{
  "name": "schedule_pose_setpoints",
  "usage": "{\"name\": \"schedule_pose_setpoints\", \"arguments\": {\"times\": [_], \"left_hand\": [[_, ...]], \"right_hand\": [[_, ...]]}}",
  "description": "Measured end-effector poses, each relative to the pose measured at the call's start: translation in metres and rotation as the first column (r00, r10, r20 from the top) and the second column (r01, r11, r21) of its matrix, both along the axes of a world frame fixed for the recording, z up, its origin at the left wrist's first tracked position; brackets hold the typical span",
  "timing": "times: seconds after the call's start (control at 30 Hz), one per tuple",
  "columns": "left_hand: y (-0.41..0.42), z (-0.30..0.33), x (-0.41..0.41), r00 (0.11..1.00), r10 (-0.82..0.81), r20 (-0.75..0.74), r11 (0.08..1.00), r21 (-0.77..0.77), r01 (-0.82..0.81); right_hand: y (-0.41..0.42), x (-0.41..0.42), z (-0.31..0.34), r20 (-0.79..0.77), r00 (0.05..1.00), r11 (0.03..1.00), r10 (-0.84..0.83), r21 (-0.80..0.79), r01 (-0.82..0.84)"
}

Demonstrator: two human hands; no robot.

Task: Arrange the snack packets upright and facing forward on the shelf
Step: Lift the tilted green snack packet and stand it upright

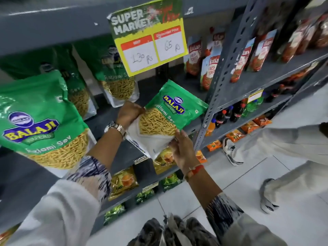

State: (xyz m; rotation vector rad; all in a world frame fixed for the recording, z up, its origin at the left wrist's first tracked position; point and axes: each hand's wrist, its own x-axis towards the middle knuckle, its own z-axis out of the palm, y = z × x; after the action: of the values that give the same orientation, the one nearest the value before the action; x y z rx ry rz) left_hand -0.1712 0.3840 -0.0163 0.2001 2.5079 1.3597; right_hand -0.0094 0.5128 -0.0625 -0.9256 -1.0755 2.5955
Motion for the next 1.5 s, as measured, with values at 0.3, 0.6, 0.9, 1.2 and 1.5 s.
{"name": "schedule_pose_setpoints", "arguments": {"times": [0.3,0.6,0.9,1.2,1.5], "left_hand": [[-0.044,0.017,0.099,0.924,0.353,0.145,0.844,0.376,-0.381],[-0.089,0.036,0.173,0.933,0.346,0.102,0.808,0.472,-0.351],[-0.080,0.024,0.142,0.895,0.441,0.071,0.747,0.523,-0.410],[-0.071,0.008,0.099,0.918,0.393,0.051,0.740,0.575,-0.349],[-0.067,0.000,0.098,0.945,0.326,-0.028,0.791,0.555,-0.256]], "right_hand": [[0.003,0.032,0.022,-0.101,0.993,0.995,0.055,0.085,-0.047],[-0.016,0.075,0.040,-0.252,0.941,0.974,0.225,0.084,-0.210],[-0.010,0.016,0.048,-0.124,0.970,0.951,0.211,0.257,-0.174],[-0.006,-0.050,0.054,-0.177,0.962,0.928,0.208,0.347,-0.137],[-0.008,-0.050,0.045,-0.123,0.914,0.827,0.386,0.485,-0.284]]}}
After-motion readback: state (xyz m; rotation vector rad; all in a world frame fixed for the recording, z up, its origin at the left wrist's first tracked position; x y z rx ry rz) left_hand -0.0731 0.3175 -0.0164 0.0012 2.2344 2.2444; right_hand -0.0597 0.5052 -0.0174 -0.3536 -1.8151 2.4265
